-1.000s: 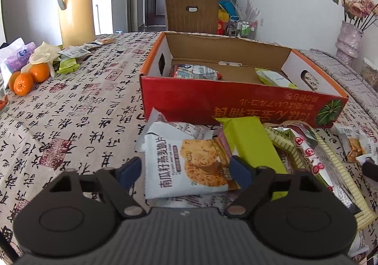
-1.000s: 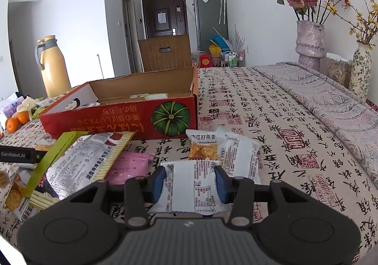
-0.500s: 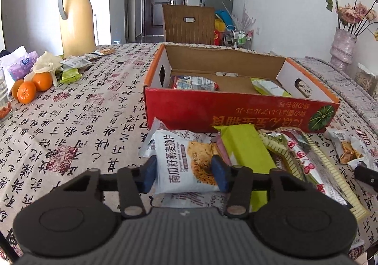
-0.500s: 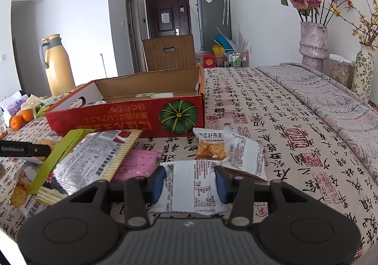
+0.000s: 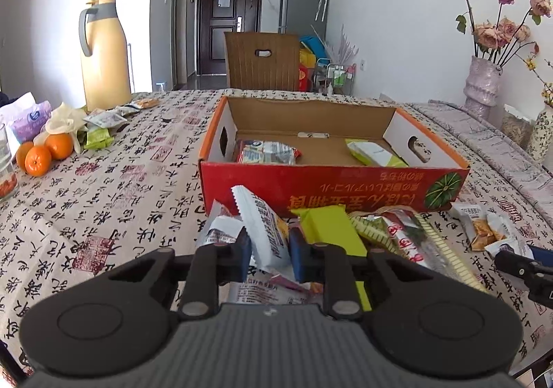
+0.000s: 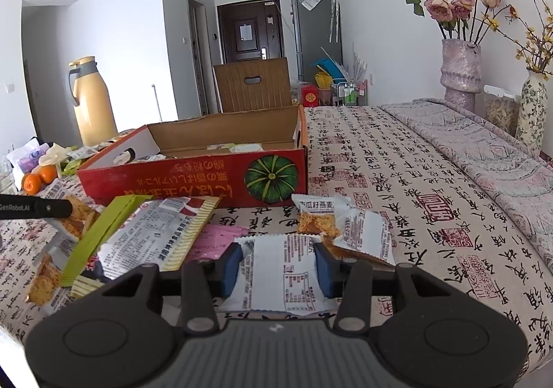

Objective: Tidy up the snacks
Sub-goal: 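Lift both packets over the box and open both grippers to drop them in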

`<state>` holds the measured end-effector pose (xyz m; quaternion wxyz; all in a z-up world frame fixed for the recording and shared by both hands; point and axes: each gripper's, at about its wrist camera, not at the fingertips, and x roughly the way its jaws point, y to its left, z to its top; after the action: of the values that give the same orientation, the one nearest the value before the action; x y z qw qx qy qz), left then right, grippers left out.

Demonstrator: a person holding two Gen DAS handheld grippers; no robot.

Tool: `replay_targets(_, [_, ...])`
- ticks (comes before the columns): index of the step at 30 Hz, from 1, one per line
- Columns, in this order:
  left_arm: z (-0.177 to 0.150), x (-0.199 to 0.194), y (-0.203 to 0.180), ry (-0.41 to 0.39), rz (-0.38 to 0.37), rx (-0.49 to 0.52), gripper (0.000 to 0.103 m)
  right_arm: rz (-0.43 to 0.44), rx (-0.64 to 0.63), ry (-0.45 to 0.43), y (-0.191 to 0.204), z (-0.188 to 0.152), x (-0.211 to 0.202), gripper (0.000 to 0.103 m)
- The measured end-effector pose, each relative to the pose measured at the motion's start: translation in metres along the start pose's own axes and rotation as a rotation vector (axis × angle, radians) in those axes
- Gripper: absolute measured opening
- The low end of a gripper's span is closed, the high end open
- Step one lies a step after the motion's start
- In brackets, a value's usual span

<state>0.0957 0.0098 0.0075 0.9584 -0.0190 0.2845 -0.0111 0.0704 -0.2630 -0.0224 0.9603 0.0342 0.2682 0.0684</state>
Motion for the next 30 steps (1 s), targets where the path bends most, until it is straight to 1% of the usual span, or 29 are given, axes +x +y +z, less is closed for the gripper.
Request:
replay_targets(3, [0.001, -0.005, -0.002, -0.014, -0.008, 0.008, 0.019, 0.008, -0.004, -0.005, 0.003, 0.001, -0.001, 0.044])
replay_targets(4, [0.002, -0.006, -0.003, -0.019, -0.011, 0.013, 0.016, 0.011, -0.005, -0.008, 0.004, 0.002, -0.002, 0.044])
replay_targets(12, [0.005, -0.012, -0.009, -0.036, -0.025, 0.027, 0.014, 0.026, -0.016, -0.026, 0.010, 0.007, -0.005, 0.044])
replay_targets(13, [0.006, -0.013, -0.010, -0.040, -0.027, 0.029, 0.012, 0.027, -0.018, -0.028, 0.010, 0.007, -0.005, 0.044])
replay_targets(16, [0.010, -0.019, -0.013, -0.064, -0.026, 0.038, 0.012, 0.035, -0.021, -0.035, 0.012, 0.011, -0.005, 0.044])
replay_targets(24, [0.030, -0.027, -0.021, -0.139, -0.051, 0.074, 0.012, 0.064, -0.049, -0.075, 0.027, 0.031, 0.004, 0.044])
replay_targets(30, [0.056, -0.024, -0.027, -0.191, -0.062, 0.085, 0.012, 0.081, -0.068, -0.130, 0.037, 0.057, 0.014, 0.044])
